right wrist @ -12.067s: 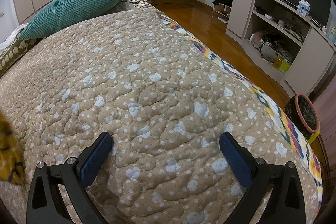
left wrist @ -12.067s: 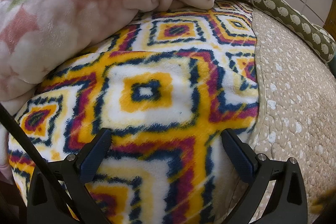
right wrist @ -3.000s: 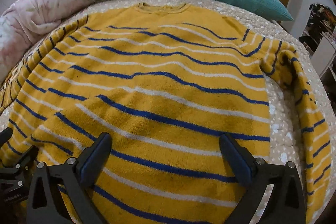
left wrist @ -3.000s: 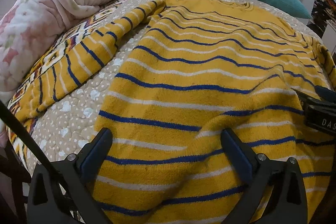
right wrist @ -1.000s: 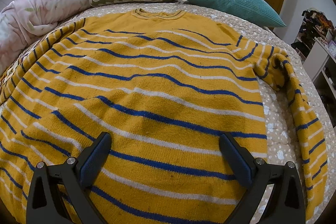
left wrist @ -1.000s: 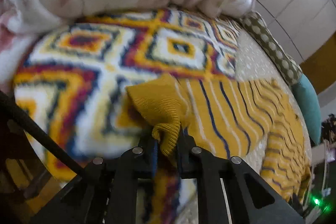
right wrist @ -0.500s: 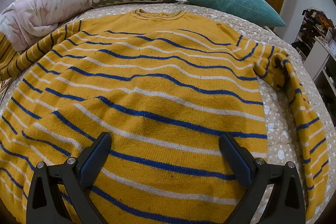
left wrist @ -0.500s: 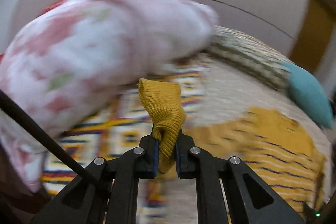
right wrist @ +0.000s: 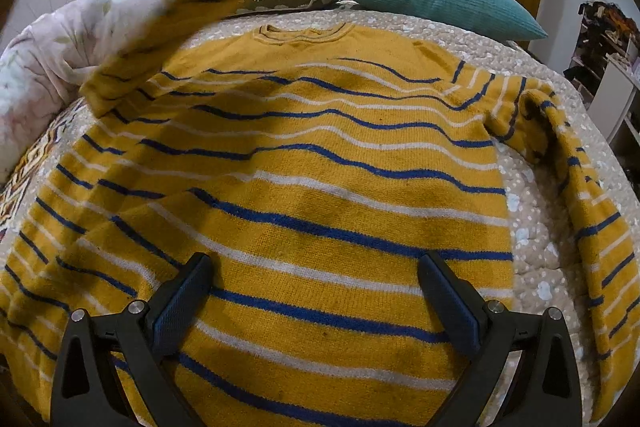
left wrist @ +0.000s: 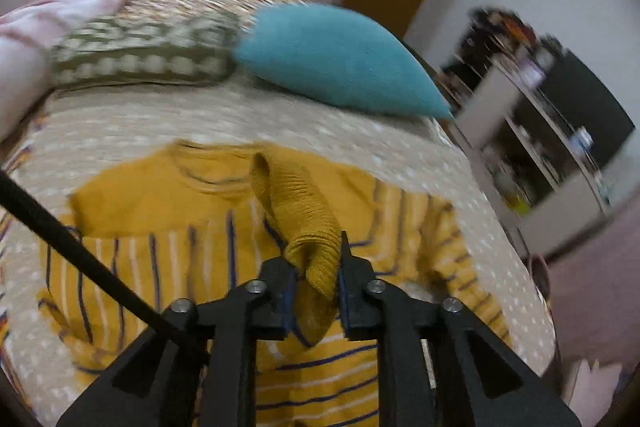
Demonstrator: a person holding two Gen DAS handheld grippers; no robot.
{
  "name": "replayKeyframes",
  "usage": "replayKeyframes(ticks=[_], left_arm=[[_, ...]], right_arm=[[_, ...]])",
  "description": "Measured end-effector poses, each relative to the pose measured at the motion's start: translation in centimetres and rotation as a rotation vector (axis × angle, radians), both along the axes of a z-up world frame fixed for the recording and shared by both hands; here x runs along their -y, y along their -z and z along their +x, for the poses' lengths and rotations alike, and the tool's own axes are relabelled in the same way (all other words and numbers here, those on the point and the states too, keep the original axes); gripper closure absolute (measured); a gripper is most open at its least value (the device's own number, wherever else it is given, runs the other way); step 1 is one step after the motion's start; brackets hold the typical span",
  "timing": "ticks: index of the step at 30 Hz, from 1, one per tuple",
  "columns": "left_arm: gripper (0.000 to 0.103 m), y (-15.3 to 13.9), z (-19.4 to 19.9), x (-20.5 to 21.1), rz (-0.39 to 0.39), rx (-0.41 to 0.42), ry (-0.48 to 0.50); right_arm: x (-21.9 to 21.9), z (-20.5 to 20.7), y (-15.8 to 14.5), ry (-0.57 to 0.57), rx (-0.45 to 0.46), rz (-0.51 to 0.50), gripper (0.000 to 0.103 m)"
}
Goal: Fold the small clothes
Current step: 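Lift the sleeve with the left gripper and lay it across the sweater body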
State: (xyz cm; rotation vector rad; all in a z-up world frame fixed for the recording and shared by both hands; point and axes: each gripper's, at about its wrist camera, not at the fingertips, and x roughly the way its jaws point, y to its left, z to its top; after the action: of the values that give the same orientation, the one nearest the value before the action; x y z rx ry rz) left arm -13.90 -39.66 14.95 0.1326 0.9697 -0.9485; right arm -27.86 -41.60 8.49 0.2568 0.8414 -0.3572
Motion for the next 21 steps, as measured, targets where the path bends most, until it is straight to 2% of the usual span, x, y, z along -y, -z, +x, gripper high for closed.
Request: replayKeyframes(ticks=[1,2,4,6,8,14,17,19,21], left_arm=[[0.075,0.1,-0.3,0.5,0.004,0.000,0.012],[0.071,0.1,-0.7,0.5,-0.003,-0.002,0.017],[0.052,-0.1,-0.8,-0.9,-0.031,-0.014,0.017],[0.043,-0.3,-0.1,-3.0,-0.036,-0.009,-0.008],[0.042,-0.5,-0.3,-5.2,-0.036,0.004,-0.033],[0.041,0.0,-1.0,-15.0,0.087,0.133,-0.233],[0.041,1.6,-0.7,-20.0,0.153,0.194,-0.343],[0.041,2.9,0.0,-21.9,0.196,0.203,-0.384],[0.041,3.8,0.7,-23.0,0.197,0.202,-0.396]], right_arm=[[0.1,-0.1,0.0,-0.001,0.004,0.005,0.000],[0.1,-0.1,0.0,-0.002,0.007,0.009,0.000],[0.2,-0.2,0.0,-0.003,0.013,0.017,0.000],[0.2,-0.2,0.0,-0.003,0.014,0.018,0.000],[0.1,-0.1,0.0,-0.003,0.011,0.014,0.000],[-0.2,0.0,0.0,-0.003,-0.001,0.003,0.000],[-0.2,0.1,0.0,-0.003,-0.008,-0.006,0.000],[-0.3,0.2,0.0,-0.003,-0.016,-0.012,0.000],[-0.4,0.2,0.0,-0.004,-0.019,-0.019,0.000]])
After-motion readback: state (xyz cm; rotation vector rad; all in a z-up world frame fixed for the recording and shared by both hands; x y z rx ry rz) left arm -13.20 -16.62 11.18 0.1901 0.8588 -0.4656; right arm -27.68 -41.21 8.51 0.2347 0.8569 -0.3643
